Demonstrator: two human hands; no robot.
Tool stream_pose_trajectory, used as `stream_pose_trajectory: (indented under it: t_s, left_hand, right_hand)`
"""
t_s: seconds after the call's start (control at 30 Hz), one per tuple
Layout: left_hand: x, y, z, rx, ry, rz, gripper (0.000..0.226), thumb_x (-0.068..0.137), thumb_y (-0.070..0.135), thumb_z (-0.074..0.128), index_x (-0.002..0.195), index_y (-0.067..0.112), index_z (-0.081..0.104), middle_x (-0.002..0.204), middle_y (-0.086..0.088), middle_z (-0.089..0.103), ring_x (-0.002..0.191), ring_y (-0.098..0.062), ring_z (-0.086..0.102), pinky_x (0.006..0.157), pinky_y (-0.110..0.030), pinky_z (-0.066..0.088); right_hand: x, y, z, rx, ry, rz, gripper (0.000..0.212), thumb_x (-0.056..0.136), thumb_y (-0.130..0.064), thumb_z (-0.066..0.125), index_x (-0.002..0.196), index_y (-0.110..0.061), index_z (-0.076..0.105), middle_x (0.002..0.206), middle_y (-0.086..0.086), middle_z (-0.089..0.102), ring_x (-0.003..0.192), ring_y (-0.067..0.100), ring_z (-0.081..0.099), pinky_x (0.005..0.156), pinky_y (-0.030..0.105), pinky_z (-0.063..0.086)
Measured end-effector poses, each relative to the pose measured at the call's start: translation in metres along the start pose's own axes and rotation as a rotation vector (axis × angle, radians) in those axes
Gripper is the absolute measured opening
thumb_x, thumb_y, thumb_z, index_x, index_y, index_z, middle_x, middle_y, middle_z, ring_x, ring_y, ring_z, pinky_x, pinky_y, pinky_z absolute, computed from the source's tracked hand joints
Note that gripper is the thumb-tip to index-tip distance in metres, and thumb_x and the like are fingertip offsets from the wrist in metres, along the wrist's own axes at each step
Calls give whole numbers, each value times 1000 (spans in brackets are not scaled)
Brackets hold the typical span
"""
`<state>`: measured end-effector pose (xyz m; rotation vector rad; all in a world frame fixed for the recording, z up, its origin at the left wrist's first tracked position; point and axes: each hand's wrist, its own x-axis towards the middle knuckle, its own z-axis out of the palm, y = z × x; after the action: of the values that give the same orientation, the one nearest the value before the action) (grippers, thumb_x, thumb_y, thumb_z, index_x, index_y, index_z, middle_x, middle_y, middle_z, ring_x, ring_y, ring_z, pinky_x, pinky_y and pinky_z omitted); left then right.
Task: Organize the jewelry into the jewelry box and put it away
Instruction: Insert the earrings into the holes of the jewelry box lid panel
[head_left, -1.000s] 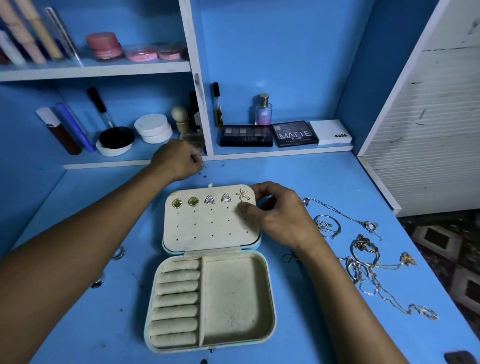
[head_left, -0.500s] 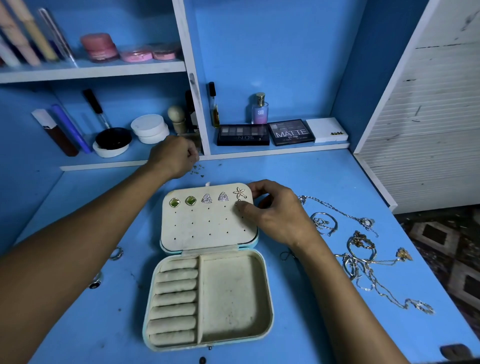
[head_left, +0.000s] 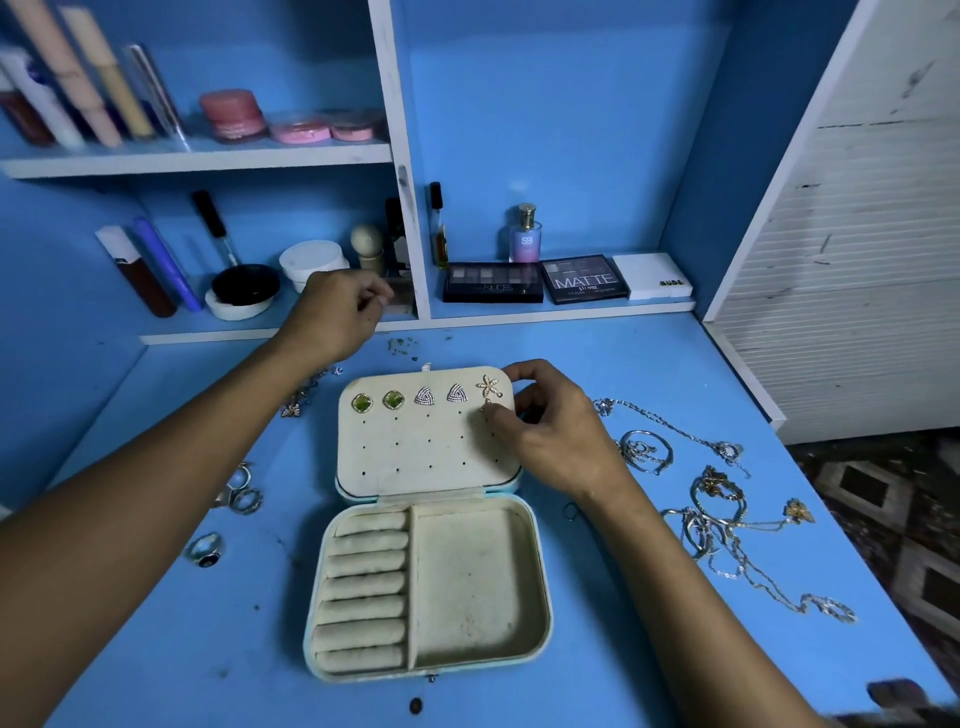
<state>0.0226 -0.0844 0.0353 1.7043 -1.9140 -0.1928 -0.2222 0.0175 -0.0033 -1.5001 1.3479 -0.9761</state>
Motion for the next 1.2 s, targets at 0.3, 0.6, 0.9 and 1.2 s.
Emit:
stream_pose_trajectory:
  t_s: [0.3, 0.6, 0.9, 1.2]
  left_hand:
    - [-8, 8, -24, -153, 38, -53, 14, 100, 16, 52, 99, 18, 66, 95, -1, 69, 90, -17, 63, 80, -25, 44]
    - [-26, 21, -36, -282, -49, -73, 13, 99, 18, 54, 96, 25, 65, 86, 3, 70, 84, -17, 70, 86, -44, 58]
    - [-51, 36, -37, -350, -142, -71, 14, 95, 15, 61, 89, 25, 69, 81, 2, 73, 80, -15, 72, 82, -37, 59]
    - [-77, 53, -30, -414, -291, -7, 18, 96, 8, 61, 91, 24, 70, 84, -1, 74, 82, -8, 72, 74, -23, 56]
  right_hand:
    - [-15, -12, 2, 67, 44, -112, 26, 88, -20, 70, 104, -35, 56, 76, 9, 66, 72, 24, 61, 68, 36, 52]
    - [-41, -6, -1, 172, 44, -246, 23, 89, -12, 72, 101, -28, 59, 79, 4, 65, 76, 26, 62, 64, 32, 51]
    - [-66, 10, -10, 48, 64, -427, 17, 84, -18, 78, 89, -14, 62, 82, -6, 69, 75, 19, 69, 69, 30, 57]
    - [-76, 29, -12, -198, 210, -709, 13, 80, -10, 78, 86, -4, 68, 89, -1, 74, 80, 9, 70, 74, 12, 48]
